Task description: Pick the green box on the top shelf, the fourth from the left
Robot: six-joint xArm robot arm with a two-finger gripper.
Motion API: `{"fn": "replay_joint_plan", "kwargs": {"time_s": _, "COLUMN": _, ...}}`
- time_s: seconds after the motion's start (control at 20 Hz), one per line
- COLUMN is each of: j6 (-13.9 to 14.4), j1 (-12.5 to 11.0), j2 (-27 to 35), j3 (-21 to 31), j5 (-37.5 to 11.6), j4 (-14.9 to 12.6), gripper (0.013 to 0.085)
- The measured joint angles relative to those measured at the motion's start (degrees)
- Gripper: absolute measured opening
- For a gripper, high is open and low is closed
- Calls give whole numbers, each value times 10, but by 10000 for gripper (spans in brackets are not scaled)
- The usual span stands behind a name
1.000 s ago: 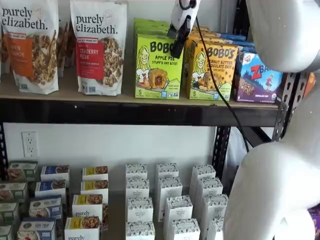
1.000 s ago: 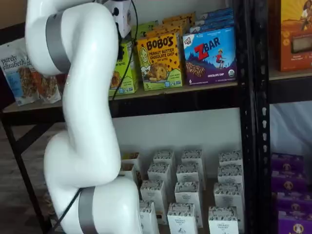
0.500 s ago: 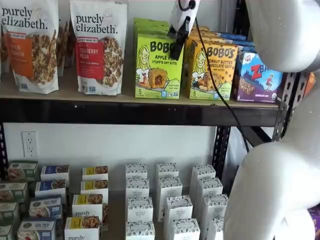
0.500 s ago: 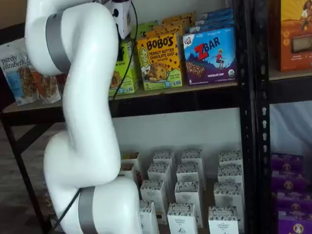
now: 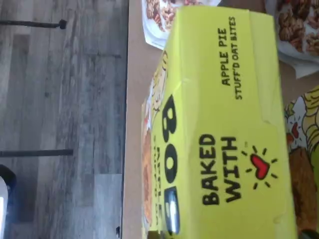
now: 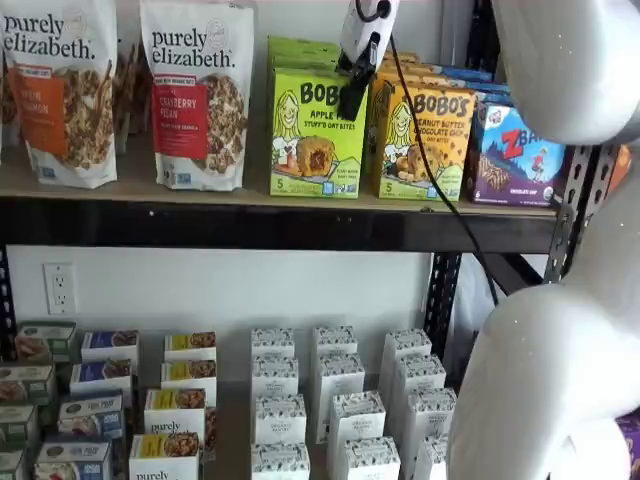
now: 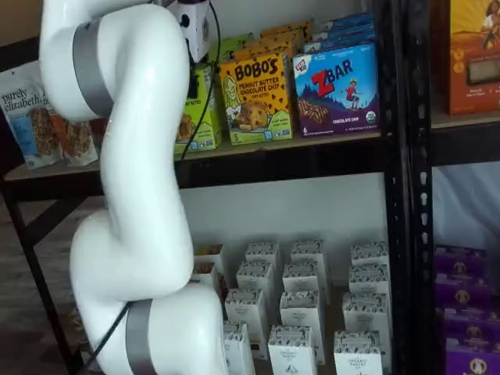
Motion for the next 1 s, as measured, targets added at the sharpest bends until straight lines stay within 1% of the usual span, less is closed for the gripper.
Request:
{"fn": "replay_joint_plan", "kwargs": {"time_s": 0.05, "j6": 0, "j1": 0, "j2": 0, "j3": 0, "j5": 0, "j4": 0, "gripper": 610}}
{"fn": "replay_joint_plan", "kwargs": {"time_s": 0.1, "j6": 0, "j1": 0, "j2": 0, "j3": 0, "j5": 1, "j4": 0, "gripper": 610}}
{"fn": "replay_joint_plan", "kwargs": {"time_s": 0.15, "j6": 0, "j1": 0, "j2": -1, "j3": 0, "j5": 1, "j4": 1, "gripper": 570}}
{"fn": "replay_joint_plan", "kwargs": {"time_s": 0.2, "j6": 0, "j1": 0, "j2": -1, "j3": 0, "j5": 1, "j4": 1, "gripper": 570}}
{"fn": "replay_joint_plan", "kwargs": {"time_s": 0.25, "j6": 0, "j1": -1, "j2": -1, "j3": 1, "j5": 2, "j4": 1, "gripper": 530}}
{"fn": "replay_joint_plan", "kwargs": {"time_s": 0.3, "j6": -1, "j1": -1, "j2": -1, "j3": 1, "j5": 2, "j4": 1, "gripper": 530}}
{"fn": "replay_joint_plan", "kwargs": {"time_s": 0.4, "j6": -1, "j1": -1, "j2": -1, "j3": 0, "j5": 3, "j4": 2, "gripper": 450}}
{"fn": "replay_joint_plan", "kwargs": {"time_s": 0.85, "j6": 0, "j1": 0, "j2": -4, "j3": 4, "j5": 0, "j4": 1, "gripper": 450}}
{"fn": "replay_joint_plan", "kwargs": {"time_s": 0.9, "j6": 1, "j1": 0, "j2": -5, "j3": 4, "j5": 0, "j4": 1, "gripper": 410}}
{"fn": "replay_joint_plan", "kwargs": {"time_s": 0.95, "j6": 1, "j1": 0, "j2": -5, "j3": 4, "j5": 1, "j4": 2, "gripper": 410}}
{"fn": "replay_joint_plan", "kwargs": {"time_s": 1.0, "j6": 1, "j1": 0, "j2": -5, "j3": 4, "j5": 1, "j4": 2, "gripper": 370}}
